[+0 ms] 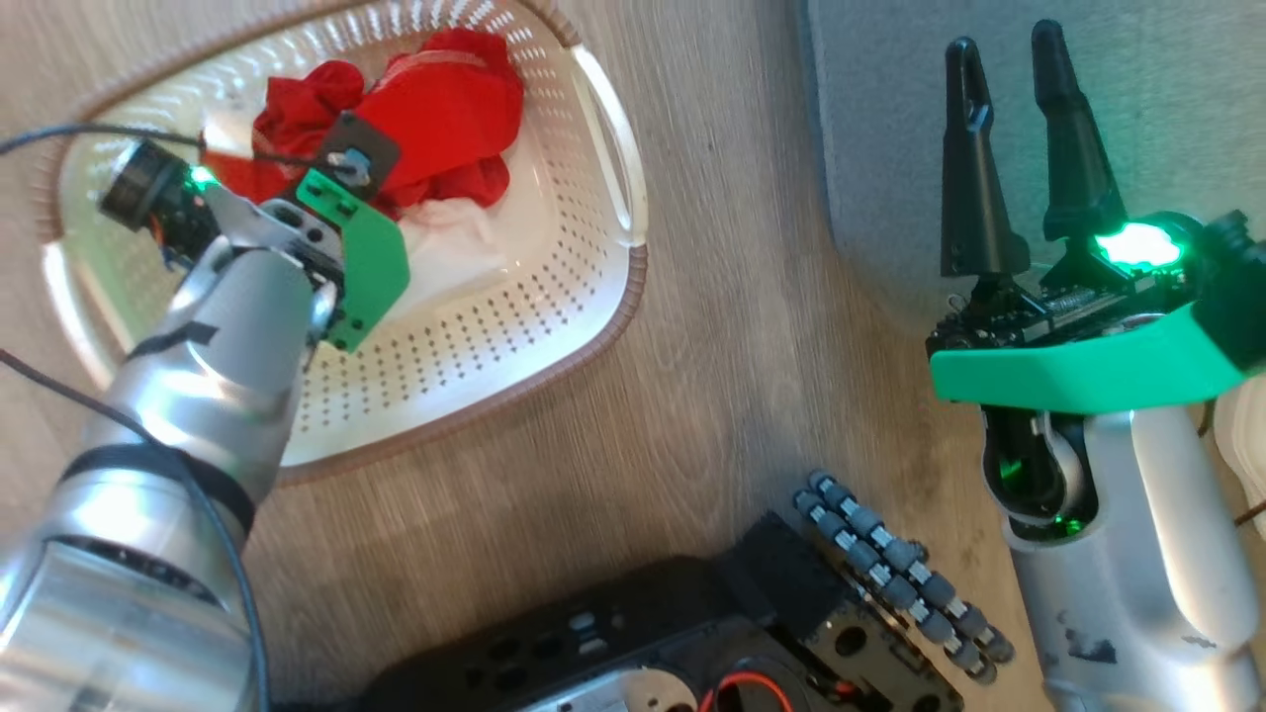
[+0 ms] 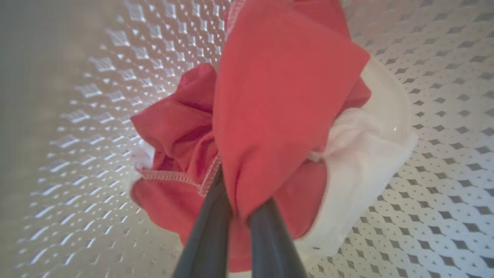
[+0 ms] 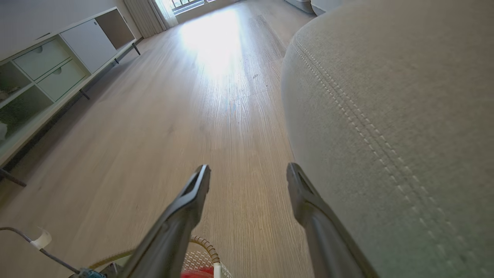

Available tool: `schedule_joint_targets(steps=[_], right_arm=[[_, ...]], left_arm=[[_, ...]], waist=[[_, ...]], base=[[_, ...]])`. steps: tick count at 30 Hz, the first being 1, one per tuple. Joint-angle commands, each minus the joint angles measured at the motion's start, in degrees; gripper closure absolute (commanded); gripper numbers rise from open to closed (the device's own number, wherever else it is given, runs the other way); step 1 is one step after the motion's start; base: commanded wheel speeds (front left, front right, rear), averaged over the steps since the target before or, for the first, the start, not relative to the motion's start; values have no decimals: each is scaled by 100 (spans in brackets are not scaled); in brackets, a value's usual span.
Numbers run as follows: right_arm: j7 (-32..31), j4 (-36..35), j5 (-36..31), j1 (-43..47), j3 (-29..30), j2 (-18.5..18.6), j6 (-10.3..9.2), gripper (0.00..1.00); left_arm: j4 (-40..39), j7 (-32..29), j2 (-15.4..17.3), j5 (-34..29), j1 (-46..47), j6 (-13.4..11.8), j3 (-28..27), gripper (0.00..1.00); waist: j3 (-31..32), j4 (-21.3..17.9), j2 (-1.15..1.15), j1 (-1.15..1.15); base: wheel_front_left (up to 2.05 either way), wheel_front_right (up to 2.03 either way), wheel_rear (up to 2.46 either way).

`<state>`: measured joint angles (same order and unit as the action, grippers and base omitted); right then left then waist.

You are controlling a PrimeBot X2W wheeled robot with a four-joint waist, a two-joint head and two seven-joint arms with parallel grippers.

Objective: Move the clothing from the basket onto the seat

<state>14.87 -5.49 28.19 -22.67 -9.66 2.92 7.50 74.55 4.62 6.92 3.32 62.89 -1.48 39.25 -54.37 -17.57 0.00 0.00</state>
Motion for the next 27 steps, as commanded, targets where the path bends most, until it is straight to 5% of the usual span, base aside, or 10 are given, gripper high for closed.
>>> schedule_joint_targets(steps=[1,17,27], right_arm=[[13,-66,-117,233,-46,-4,-1,0],[13,341,-475,545,225,-4,-1,0],[13,568,-492,870,203,46,-1,0]], left_arm=[[-60,181,-12,67,-292,-60,-64,100],[-397,1028,-329,750,-1144,-7,-406,100],[-2214,1037,-84,950,-2145,-368,-949,100]], waist=[[377,167,0,0],[2315,849,0,0],[3412,1037,0,0]], base=[[0,0,0],[0,0,0],[0,0,0]])
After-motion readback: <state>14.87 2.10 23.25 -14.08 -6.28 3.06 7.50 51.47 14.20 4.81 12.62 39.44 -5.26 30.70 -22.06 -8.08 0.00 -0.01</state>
